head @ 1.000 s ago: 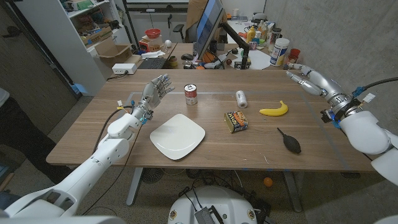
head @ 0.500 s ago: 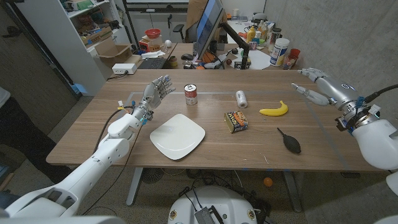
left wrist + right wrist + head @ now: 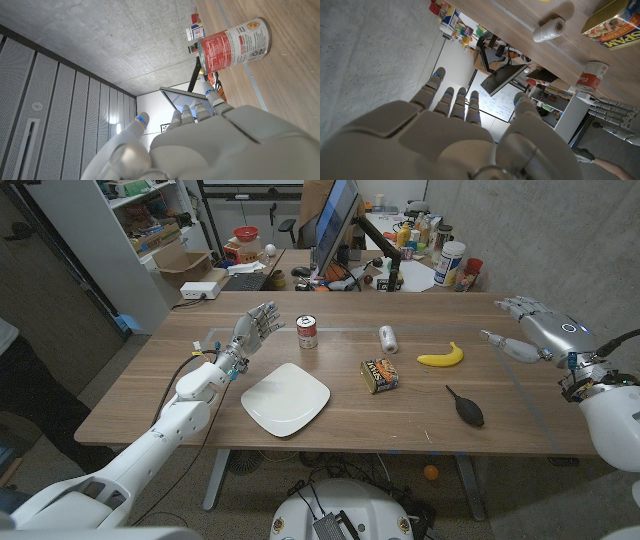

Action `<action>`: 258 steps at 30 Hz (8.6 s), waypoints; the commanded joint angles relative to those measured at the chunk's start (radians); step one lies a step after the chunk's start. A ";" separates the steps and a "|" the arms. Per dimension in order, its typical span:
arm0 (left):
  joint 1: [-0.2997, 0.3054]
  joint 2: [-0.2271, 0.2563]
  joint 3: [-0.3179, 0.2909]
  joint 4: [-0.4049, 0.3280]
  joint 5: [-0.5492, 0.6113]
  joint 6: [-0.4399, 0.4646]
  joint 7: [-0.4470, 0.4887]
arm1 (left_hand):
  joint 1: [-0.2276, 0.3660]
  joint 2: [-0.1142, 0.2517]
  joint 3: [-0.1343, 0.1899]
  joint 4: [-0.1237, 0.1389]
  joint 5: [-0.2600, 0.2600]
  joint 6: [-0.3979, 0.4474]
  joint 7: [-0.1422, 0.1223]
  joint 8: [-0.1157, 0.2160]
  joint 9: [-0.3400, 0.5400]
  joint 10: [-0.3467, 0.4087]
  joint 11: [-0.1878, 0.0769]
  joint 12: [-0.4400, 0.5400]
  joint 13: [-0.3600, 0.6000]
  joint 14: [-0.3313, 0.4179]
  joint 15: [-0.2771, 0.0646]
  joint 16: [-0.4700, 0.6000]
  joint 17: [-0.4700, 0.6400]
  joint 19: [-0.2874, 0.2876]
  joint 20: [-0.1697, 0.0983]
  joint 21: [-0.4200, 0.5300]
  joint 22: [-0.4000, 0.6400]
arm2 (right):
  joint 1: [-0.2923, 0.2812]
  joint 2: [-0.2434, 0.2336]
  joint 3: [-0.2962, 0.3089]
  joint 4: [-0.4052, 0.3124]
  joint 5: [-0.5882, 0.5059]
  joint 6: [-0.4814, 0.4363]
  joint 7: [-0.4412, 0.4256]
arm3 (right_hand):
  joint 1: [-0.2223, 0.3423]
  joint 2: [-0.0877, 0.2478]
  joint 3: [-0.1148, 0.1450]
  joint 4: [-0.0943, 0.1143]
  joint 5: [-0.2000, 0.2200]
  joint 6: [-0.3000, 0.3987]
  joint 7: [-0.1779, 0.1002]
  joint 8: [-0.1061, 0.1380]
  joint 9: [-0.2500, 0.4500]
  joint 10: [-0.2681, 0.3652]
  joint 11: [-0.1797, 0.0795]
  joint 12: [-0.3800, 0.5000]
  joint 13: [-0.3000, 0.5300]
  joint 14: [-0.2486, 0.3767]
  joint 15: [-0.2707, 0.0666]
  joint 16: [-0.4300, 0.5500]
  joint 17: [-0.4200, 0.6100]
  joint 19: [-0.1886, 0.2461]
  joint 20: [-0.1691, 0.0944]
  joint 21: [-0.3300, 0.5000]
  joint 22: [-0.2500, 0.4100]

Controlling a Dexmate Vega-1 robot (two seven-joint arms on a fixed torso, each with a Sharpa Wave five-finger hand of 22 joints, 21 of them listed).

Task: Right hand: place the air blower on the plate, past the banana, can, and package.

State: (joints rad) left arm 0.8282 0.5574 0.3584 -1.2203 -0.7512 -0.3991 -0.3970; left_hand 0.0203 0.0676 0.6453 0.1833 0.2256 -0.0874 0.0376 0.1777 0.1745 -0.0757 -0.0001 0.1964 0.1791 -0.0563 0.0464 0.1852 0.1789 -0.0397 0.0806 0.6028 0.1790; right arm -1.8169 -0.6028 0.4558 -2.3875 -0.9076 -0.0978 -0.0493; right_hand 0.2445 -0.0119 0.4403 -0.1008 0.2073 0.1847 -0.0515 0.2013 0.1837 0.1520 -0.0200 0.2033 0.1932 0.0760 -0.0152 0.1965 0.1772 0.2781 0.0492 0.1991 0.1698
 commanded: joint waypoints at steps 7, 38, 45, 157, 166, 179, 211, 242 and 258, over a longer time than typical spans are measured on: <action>-0.034 -0.016 0.006 0.057 0.000 -0.006 -0.030 | -0.003 0.107 0.003 0.000 0.005 0.001 0.000 0.006 0.002 0.004 -0.002 0.006 0.006 0.001 0.002 0.007 0.004 0.009 0.001 -0.005 0.002 | -0.022 0.069 -0.054 -0.039 -0.274 -0.125 0.094 | 0.023 -0.005 -0.005 -0.022 -0.003 -0.011 -0.022 -0.005 0.007 -0.003 -0.018 -0.003 0.006 0.008 -0.003 0.002 0.005 -0.013 0.068 -0.006 0.004; -0.055 -0.011 0.018 0.079 0.010 0.000 -0.066 | -0.003 0.108 0.004 0.000 0.005 0.005 -0.001 0.007 0.003 0.006 -0.004 0.006 0.006 0.006 -0.001 0.008 0.004 0.013 0.001 -0.009 0.003 | 0.022 0.028 -0.199 -0.038 -0.418 -0.354 0.400 | -0.034 -0.102 -0.111 -0.013 0.032 -0.128 -0.007 -0.006 0.013 -0.033 -0.020 0.002 0.018 0.156 -0.026 0.048 0.017 0.254 0.155 0.060 0.009; -0.062 -0.014 0.023 0.081 0.015 0.005 -0.065 | -0.003 0.108 0.004 0.000 0.005 0.004 0.000 0.007 0.003 0.007 0.001 0.006 0.006 0.007 -0.001 0.008 0.004 0.014 0.002 -0.010 0.003 | 0.053 -0.001 -0.248 -0.007 -0.445 -0.392 0.440 | -0.050 -0.118 -0.128 -0.008 0.036 -0.118 -0.007 -0.001 0.013 -0.031 -0.023 0.002 0.019 0.164 -0.027 0.049 0.020 0.270 0.163 0.058 0.007; -0.097 -0.032 0.034 0.132 0.022 0.013 -0.091 | -0.003 0.108 0.004 0.001 0.005 0.001 0.002 0.006 0.003 0.006 0.005 0.005 0.007 0.007 0.004 0.006 0.004 0.021 0.001 -0.027 0.004 | 0.317 -0.544 -0.838 0.044 -0.232 -0.938 0.513 | 0.266 -0.118 -0.252 -0.057 0.256 0.006 -0.056 0.031 0.025 0.122 -0.073 0.045 0.057 0.453 -0.160 0.124 0.065 0.711 -0.059 0.073 0.012; -0.091 -0.026 0.030 0.123 0.020 0.010 -0.086 | -0.004 0.107 0.004 0.001 0.005 0.003 0.001 0.007 0.003 0.006 0.005 0.005 0.007 0.007 0.004 0.006 0.004 0.021 0.002 -0.029 0.004 | 0.258 -0.559 -0.778 0.027 -0.088 -0.923 0.332 | 0.517 0.015 -0.229 -0.058 0.330 0.159 -0.055 0.052 0.034 0.317 -0.063 0.169 0.128 0.814 -0.211 0.265 0.199 0.919 -0.226 0.154 0.040; -0.078 -0.021 0.019 0.115 0.005 0.002 -0.096 | -0.004 0.107 0.003 0.001 0.005 0.002 -0.001 0.006 0.003 0.006 0.005 0.005 0.006 0.007 0.004 0.006 0.004 0.023 0.002 -0.030 0.004 | 0.264 -0.656 -0.784 -0.011 0.053 -0.953 0.251 | 0.719 0.066 -0.257 -0.046 0.324 0.543 -0.020 0.141 0.062 0.622 -0.021 0.332 0.197 1.032 -0.214 0.236 0.255 0.923 -0.260 0.198 0.035; -0.074 -0.019 0.001 0.143 -0.021 -0.013 -0.137 | -0.005 0.107 0.002 0.001 0.005 0.003 0.000 0.006 0.003 0.007 0.005 0.005 0.006 0.008 0.004 0.006 0.004 0.026 0.001 -0.034 0.004 | 0.262 -0.838 -0.794 -0.135 0.330 -1.075 -0.113 | 1.010 0.109 -0.463 -0.003 0.271 0.551 -0.029 0.365 0.430 0.579 -0.058 0.624 0.649 1.194 -0.208 0.360 0.783 0.890 -0.263 0.486 0.227; 0.003 0.051 -0.074 0.039 -0.040 -0.035 -0.053 | -0.006 0.107 0.001 0.001 0.005 0.005 -0.021 0.007 0.003 -0.002 0.015 0.002 0.006 0.005 0.016 0.005 0.004 0.022 0.016 -0.041 0.004 | 0.248 -0.950 -0.718 -0.158 0.413 -0.978 -0.306 | 1.010 0.124 -0.495 0.016 0.260 0.565 -0.036 0.375 0.417 0.569 -0.056 0.618 0.654 1.169 -0.206 0.339 0.841 0.855 -0.264 0.511 0.225; 0.062 0.093 -0.128 0.002 -0.055 -0.047 0.002 | -0.006 0.107 0.000 0.001 0.005 0.007 -0.019 0.007 0.003 -0.003 0.017 0.002 0.006 0.005 0.019 0.005 0.004 0.023 0.017 -0.044 0.004 | 0.351 -0.913 -0.758 -0.140 0.341 -0.801 -0.260 | 1.013 0.136 -0.509 0.025 0.254 0.573 -0.033 0.382 0.411 0.579 -0.058 0.616 0.646 1.167 -0.206 0.326 0.865 0.845 -0.263 0.529 0.222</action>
State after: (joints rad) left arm 0.8558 0.6240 0.2632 -1.1952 -0.7981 -0.4383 -0.4267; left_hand 0.0203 0.0676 0.6453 0.1833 0.2256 -0.0822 0.0246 0.1809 0.1745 -0.0740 0.0092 0.1964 0.1834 -0.0513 0.0514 0.1891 0.1789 -0.0146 0.0879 0.5650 0.1789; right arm -1.5569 -1.5483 -0.2488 -2.5413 -0.5049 -1.0158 -0.3504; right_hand 1.2567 0.1150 -0.0620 -0.0731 0.4636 0.7488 -0.0875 0.5738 0.5922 0.7263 -0.0764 0.8187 0.8359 1.2412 -0.2198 0.5249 1.0354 1.1275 -0.2179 0.7182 0.3894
